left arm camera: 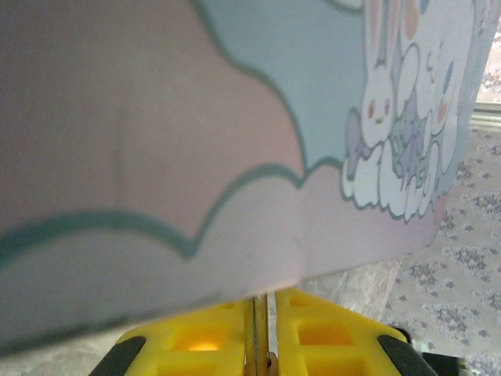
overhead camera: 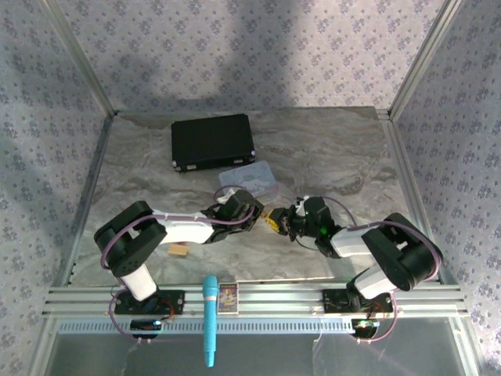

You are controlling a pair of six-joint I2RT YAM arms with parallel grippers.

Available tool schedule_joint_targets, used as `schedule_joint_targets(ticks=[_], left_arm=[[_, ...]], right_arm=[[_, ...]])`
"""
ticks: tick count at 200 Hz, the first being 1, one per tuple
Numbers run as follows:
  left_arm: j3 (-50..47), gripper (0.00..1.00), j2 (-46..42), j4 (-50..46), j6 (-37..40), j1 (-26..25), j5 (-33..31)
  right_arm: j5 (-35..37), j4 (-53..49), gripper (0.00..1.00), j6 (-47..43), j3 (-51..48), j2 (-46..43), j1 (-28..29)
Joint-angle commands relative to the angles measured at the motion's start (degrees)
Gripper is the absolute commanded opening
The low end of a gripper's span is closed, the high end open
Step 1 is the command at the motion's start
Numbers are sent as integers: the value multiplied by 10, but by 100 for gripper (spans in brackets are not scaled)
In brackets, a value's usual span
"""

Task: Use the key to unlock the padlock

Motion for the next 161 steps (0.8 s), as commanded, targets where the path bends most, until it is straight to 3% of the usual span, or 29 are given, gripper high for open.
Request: schedule_joint_targets(ticks=[1,70,82,99,122,147,158,161], left_arm=[[17,0,-10,38,4,-19,58],[19,0,-11,52,-11,-24,80],[23,0,-15,48,-8,-31,81],[23,0,-20,30,-5,-32,76],[4,0,-17,37,-19,-28,64],[1,0,-9,25,-20,-25,56],[4,0,-4,19,-19,-24,55],[5,0,-3,17,-19,-24,55]], right_arm=[[22,0,10,-9,-5,-20,3],[38,-51,8,-33,0,-43,-6],[29,-47,17,-40,10,-39,-6],[28,-65,41,-60,15,-50,-4],[57,-164,45,-108,5,-109,-8],[109,-354,54,-217,21,-208,-10],[143,-451,69,-288,48,-248,-8],[151,-482,79,-311,57,-255,-7]])
